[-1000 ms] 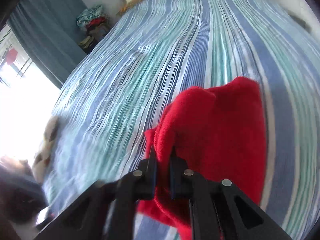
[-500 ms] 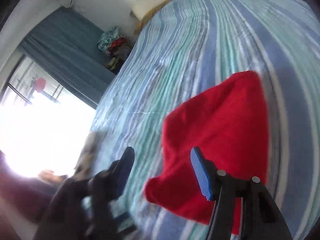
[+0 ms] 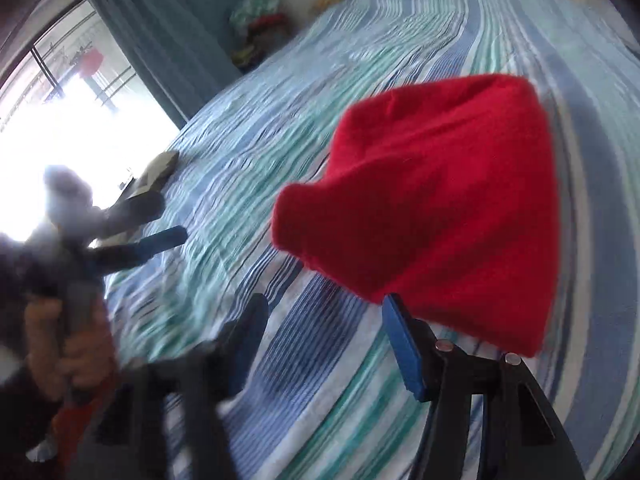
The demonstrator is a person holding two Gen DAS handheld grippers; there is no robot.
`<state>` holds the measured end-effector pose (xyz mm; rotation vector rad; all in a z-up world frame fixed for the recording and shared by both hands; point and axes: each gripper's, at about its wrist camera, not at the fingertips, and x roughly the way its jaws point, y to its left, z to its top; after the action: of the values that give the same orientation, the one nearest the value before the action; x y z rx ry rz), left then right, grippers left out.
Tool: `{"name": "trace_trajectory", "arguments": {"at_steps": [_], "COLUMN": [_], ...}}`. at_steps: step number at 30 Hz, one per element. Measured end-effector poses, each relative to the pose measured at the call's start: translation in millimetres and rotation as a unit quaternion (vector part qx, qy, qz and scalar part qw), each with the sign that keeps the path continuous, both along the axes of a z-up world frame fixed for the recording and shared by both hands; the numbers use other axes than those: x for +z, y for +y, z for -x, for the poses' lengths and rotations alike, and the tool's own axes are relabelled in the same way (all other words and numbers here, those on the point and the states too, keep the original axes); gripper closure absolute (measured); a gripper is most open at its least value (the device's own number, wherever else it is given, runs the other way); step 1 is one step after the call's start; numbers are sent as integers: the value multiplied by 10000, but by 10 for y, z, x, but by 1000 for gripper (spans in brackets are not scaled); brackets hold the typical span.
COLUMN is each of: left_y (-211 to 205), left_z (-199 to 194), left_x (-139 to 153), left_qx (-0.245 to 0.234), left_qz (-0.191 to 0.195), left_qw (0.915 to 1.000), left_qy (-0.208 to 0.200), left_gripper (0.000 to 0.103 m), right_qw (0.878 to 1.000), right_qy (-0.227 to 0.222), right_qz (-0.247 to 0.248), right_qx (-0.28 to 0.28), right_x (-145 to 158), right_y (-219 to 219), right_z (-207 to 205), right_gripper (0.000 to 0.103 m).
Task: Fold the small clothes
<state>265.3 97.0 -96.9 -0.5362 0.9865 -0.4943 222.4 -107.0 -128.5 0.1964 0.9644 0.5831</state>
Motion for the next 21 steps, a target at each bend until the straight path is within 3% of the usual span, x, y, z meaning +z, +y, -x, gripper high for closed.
{"name": "trace_trajectory", "arguments": {"at_steps": [4, 8, 10, 12, 13, 14, 15, 16, 17, 19, 21], "left_y": [-349, -404, -461, -544, -608, -652, -677, -676, -670, -677, -703], "left_z": [-666, -927, -993, -1066, -1103, -1136, -1150, -1161, -1166, -1132, -1068], "left_x": [-378, -666, -670, -702, -757, -817, -838, -822, -773, -582, -332], "left_qx": [-82, -23, -183, -474, -622, -644, -602, -562, -503, -502, -567], "left_qz": [-535, -414, -274, -70, 3, -53, -178, -196, -167, -164, -265], "left_qw": [9972, 9960, 9970, 9962, 9943, 9930, 9928, 9929, 9936, 9956, 9969], "left_qy": [517, 795, 701, 728, 863, 991, 1017, 1028, 1002, 779, 477], "left_gripper": [9, 12, 13, 29, 54, 72, 80, 84, 86, 87, 87], "right_qw": [9953, 9840, 9816, 9802, 9791, 9769, 9749, 9757, 9803, 9816, 9861], "right_qy": [-124, 221, 537, 734, 793, 921, 1187, 1430, 1360, 1248, 951], "right_qz": [-415, -778, -1018, -1296, -1466, -1638, -1656, -1441, -1155, -1150, -1023], "right_qx": [-862, -1587, -1526, -1302, -1162, -1013, -899, -826, -850, -880, -898], "right_x": [224, 121, -39, -205, -292, -389, -536, -687, -714, -607, -366], "right_y": [-620, -1326, -1506, -1527, -1466, -1395, -1284, -1137, -1045, -967, -918], "right_z": [-282, -758, -941, -1128, -1158, -1239, -1309, -1361, -1377, -1371, -1365], "right_gripper": [26, 26, 26, 26, 26, 27, 30, 43, 52, 66, 69]}}
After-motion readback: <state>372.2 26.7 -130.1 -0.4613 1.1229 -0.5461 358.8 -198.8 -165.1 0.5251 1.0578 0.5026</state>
